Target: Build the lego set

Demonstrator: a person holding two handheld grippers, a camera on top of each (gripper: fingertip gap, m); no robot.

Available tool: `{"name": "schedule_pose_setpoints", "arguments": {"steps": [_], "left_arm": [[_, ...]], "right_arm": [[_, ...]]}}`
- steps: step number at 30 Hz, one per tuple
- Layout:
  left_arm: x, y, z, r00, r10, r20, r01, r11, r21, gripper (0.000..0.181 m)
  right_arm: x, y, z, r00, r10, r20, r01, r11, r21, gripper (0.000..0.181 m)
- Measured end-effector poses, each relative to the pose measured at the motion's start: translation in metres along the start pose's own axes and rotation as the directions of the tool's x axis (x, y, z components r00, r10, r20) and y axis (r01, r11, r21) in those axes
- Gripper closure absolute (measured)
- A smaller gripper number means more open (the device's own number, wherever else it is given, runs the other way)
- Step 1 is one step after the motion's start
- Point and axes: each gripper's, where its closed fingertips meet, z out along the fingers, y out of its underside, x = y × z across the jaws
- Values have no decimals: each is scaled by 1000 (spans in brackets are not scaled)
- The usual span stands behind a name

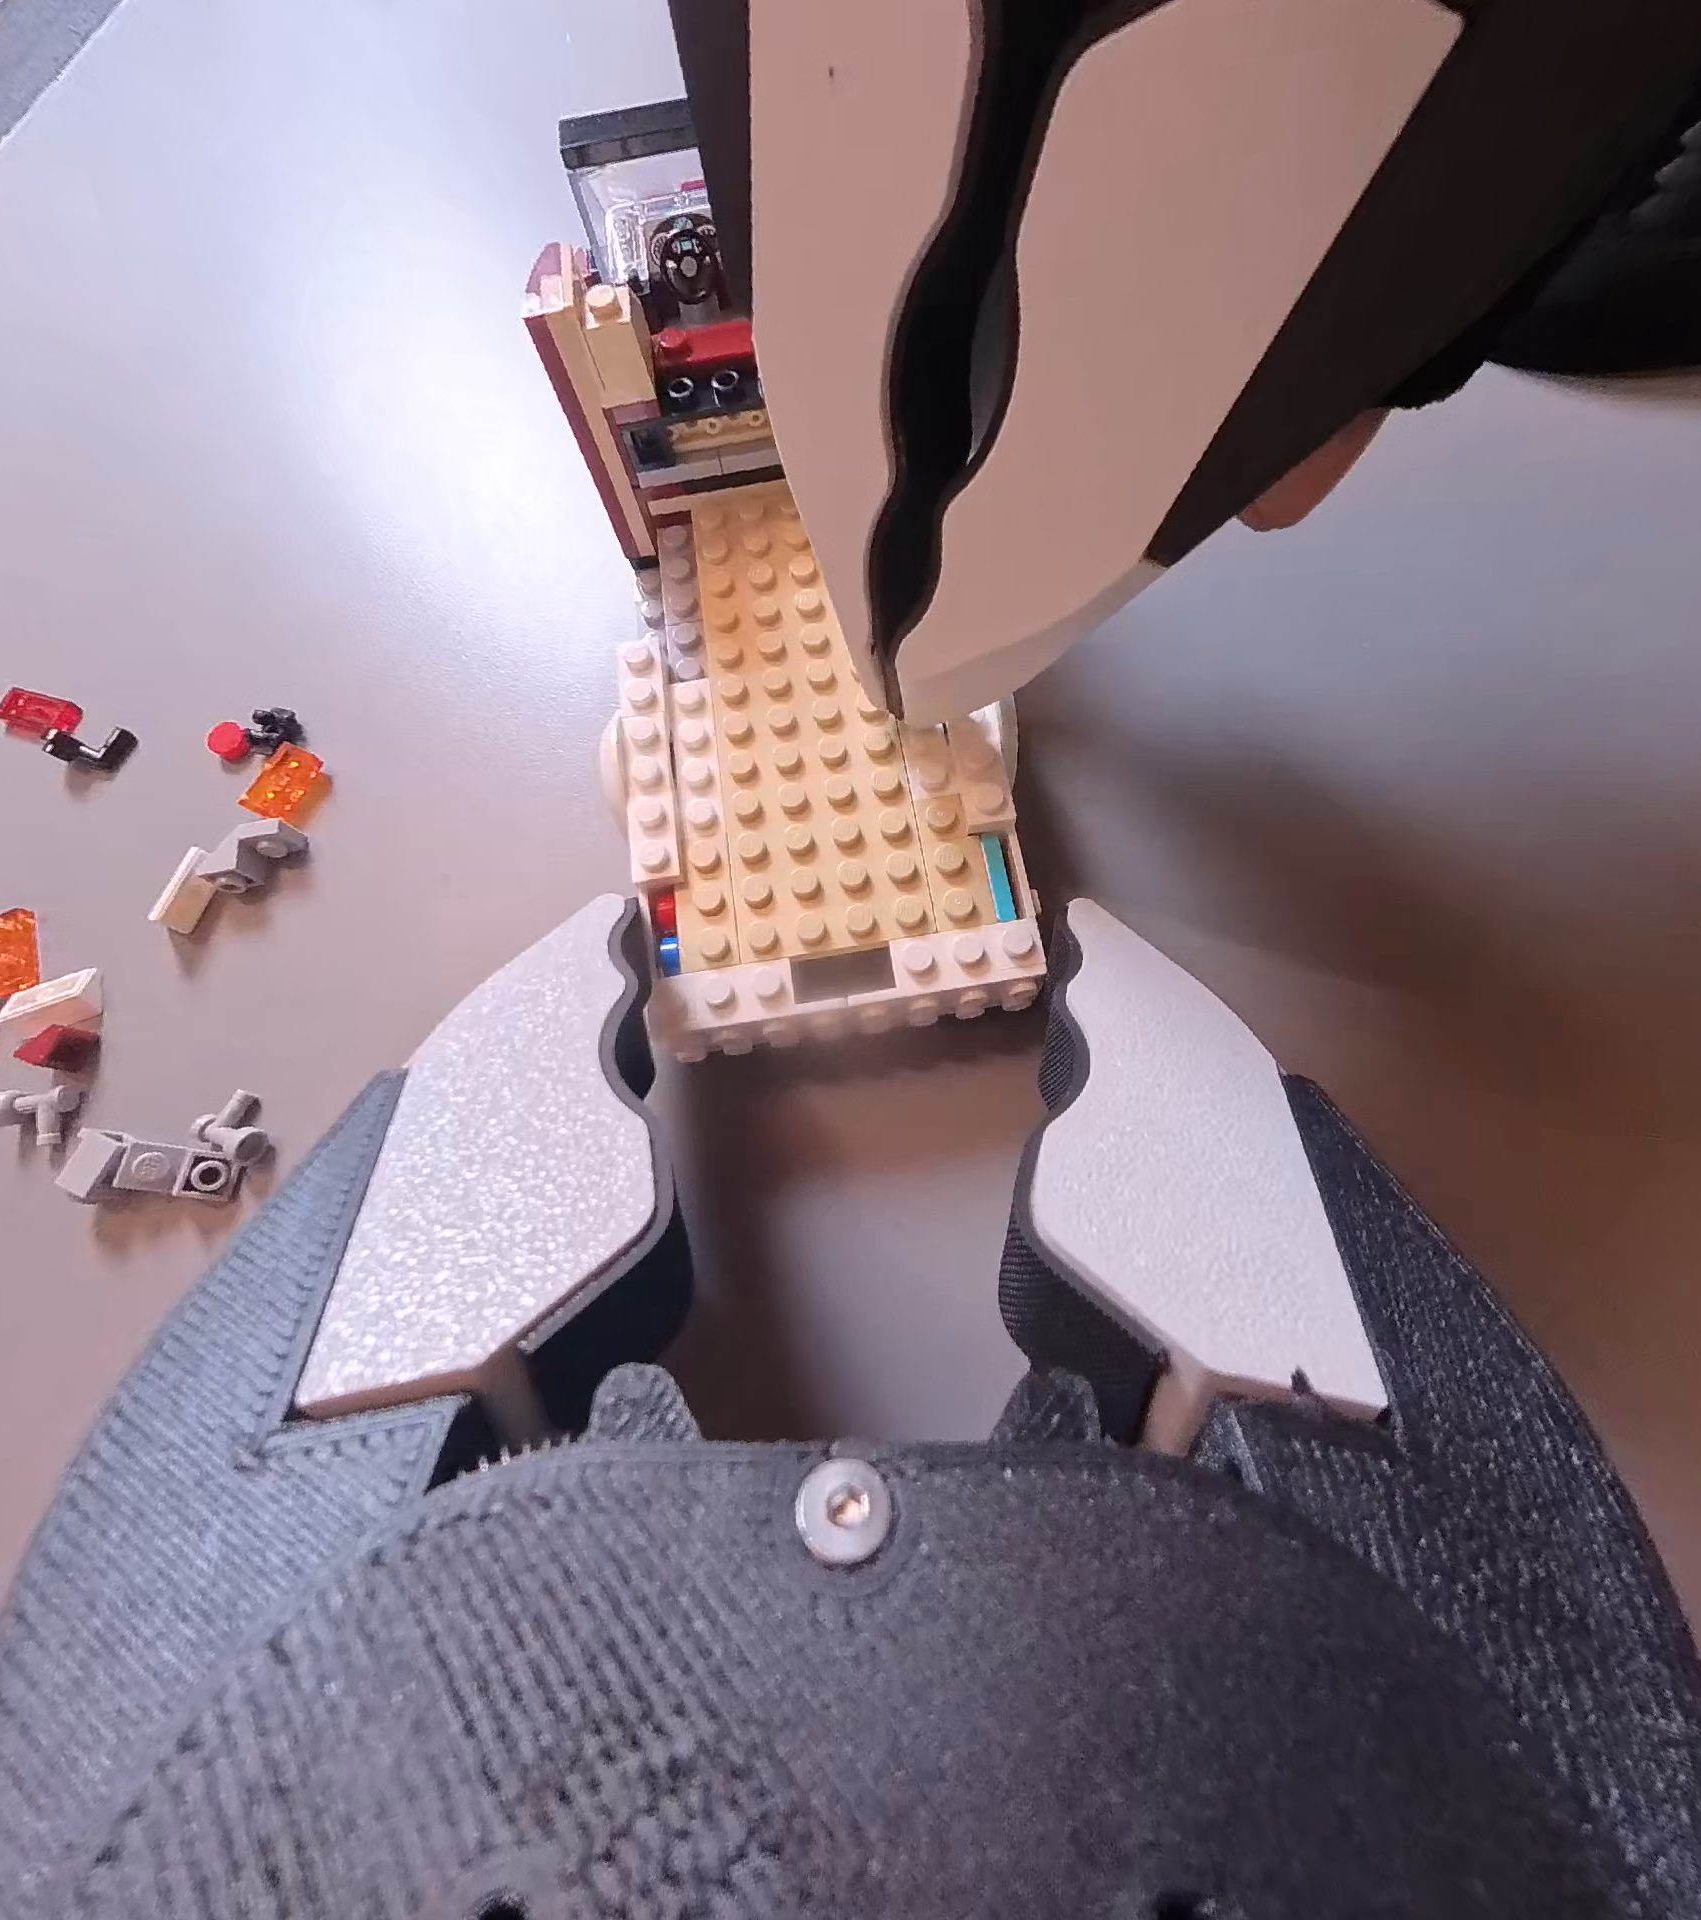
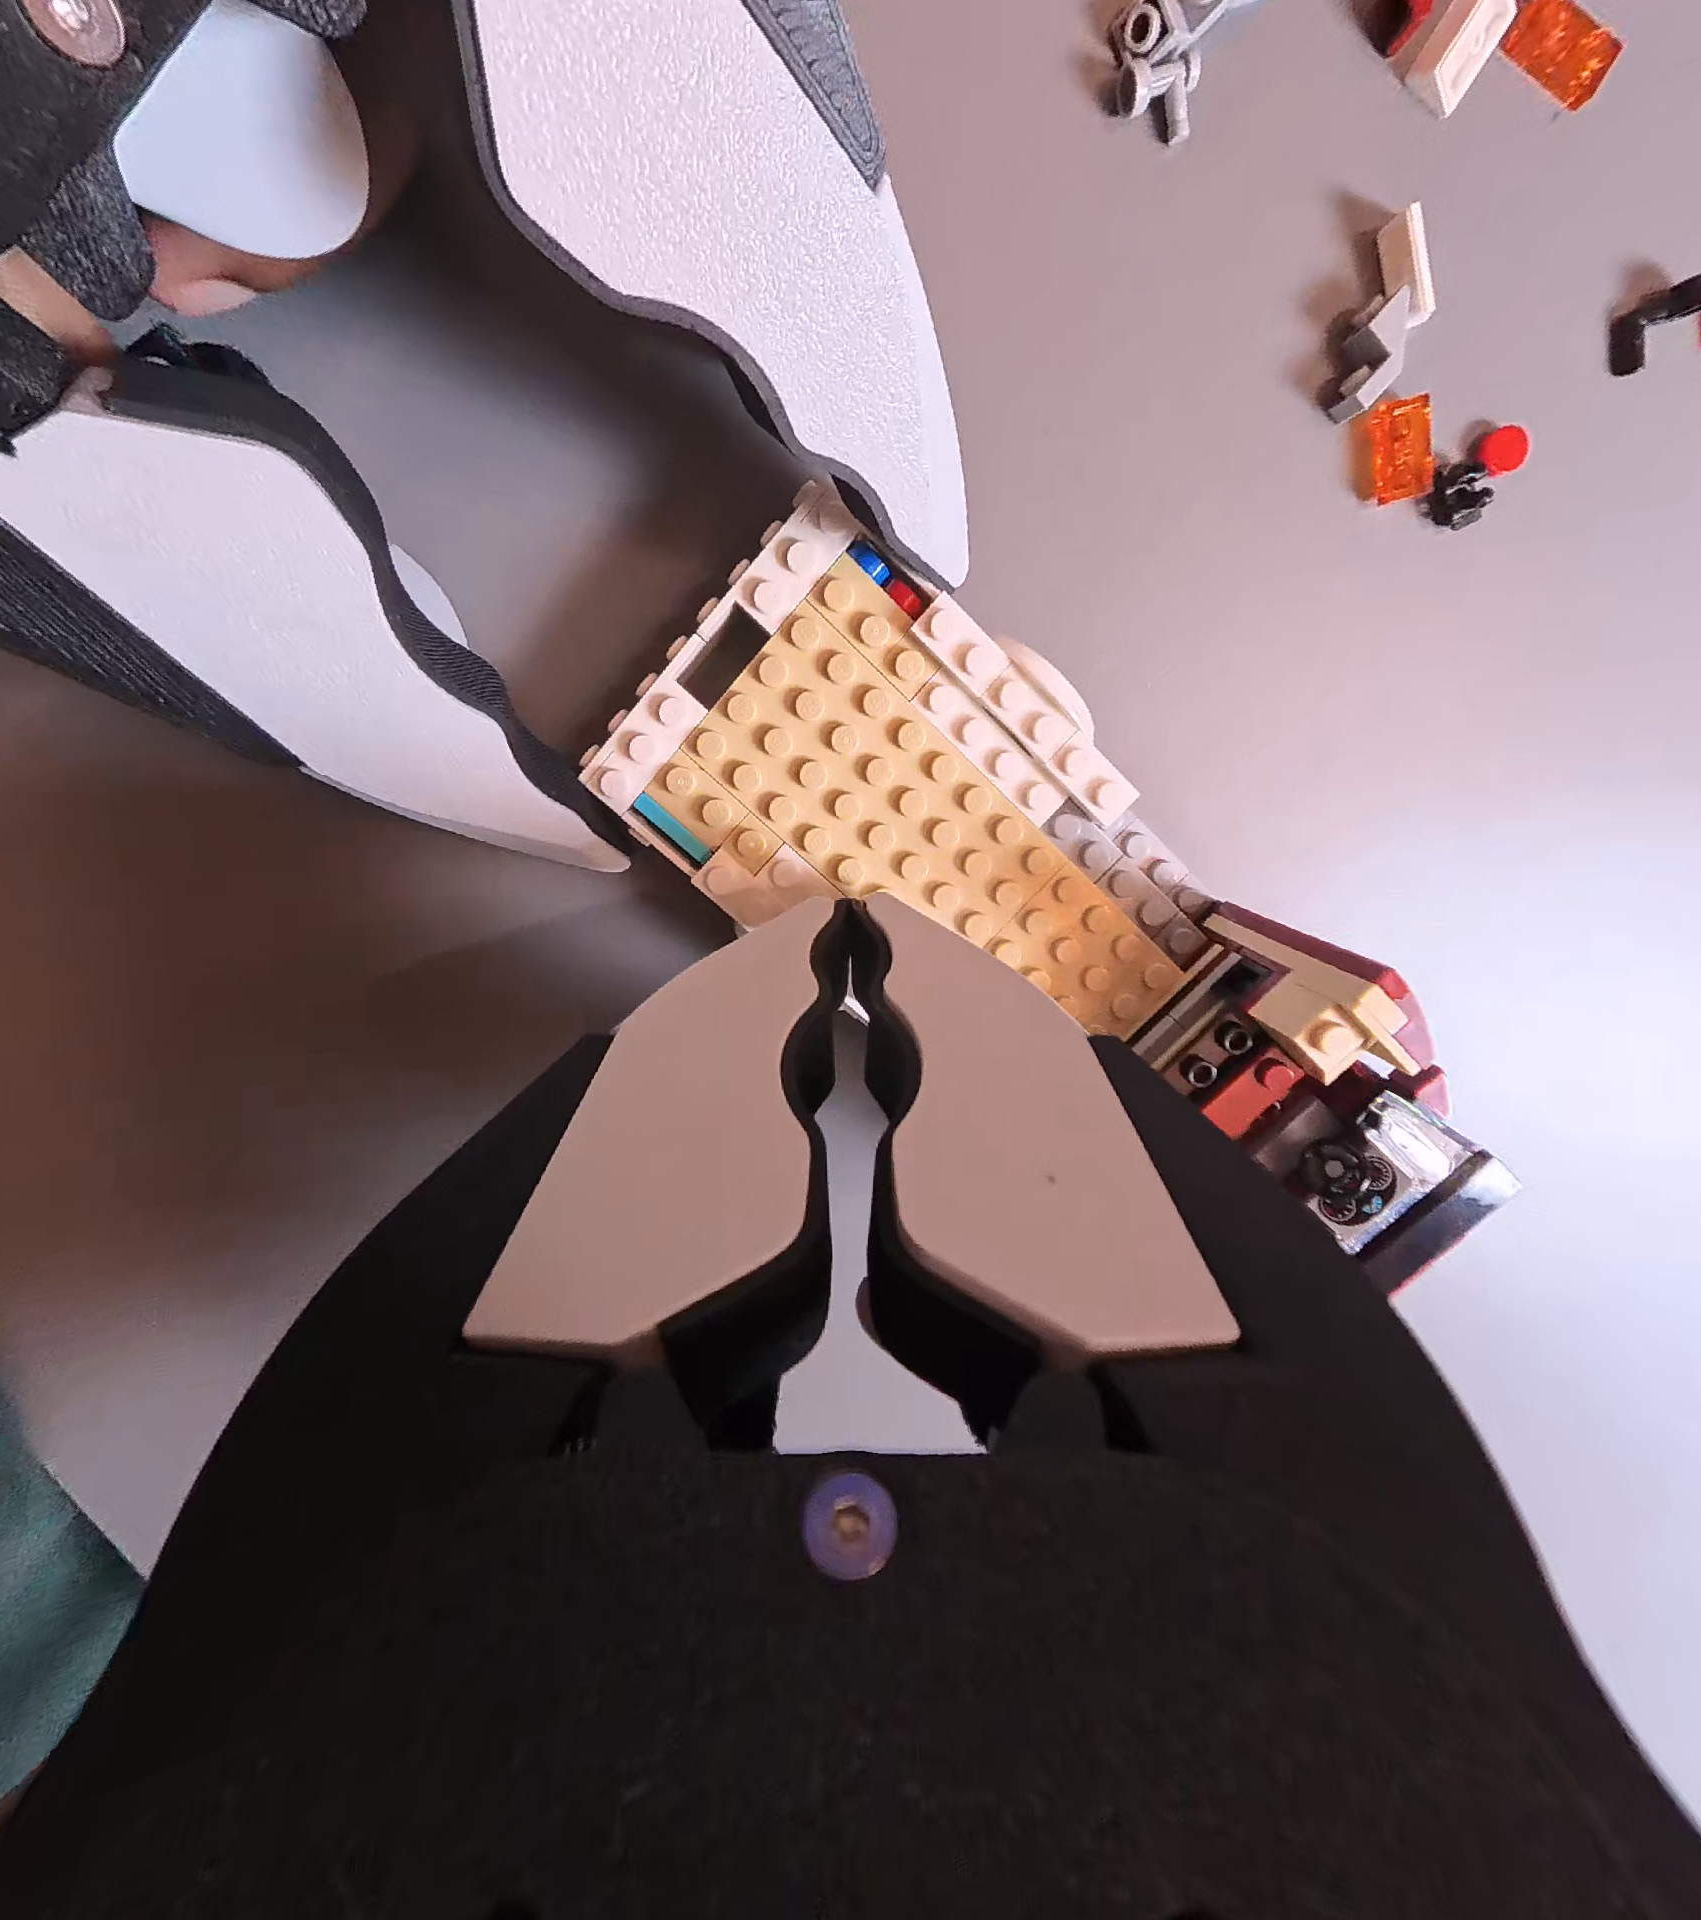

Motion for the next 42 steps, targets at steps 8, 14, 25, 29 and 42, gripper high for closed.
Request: {"name": "schedule_pose_setpoints", "arguments": {"steps": [8,14,25,29,42], "left_arm": [[0,0,0,1000,3,-3,-3,1000,-1,107],[0,1,-1,999,30,-33,-30,1000,-3,107],[0,2,-2,997,47,-63,-46,999,8,107],[0,2,-2,997,47,-63,-47,999,8,107],[0,2,-2,997,47,-63,-46,999,8,107]], "right_arm": [[13,-9,-31,996,-84,20,82,993,84,181],[16,5,-38,867,-496,49,497,867,-20,149],[10,22,-12,741,-645,188,671,725,-156,166],[8,24,-7,752,-619,226,655,739,-159,169],[10,24,-7,756,-636,153,654,741,-152,173]]}}
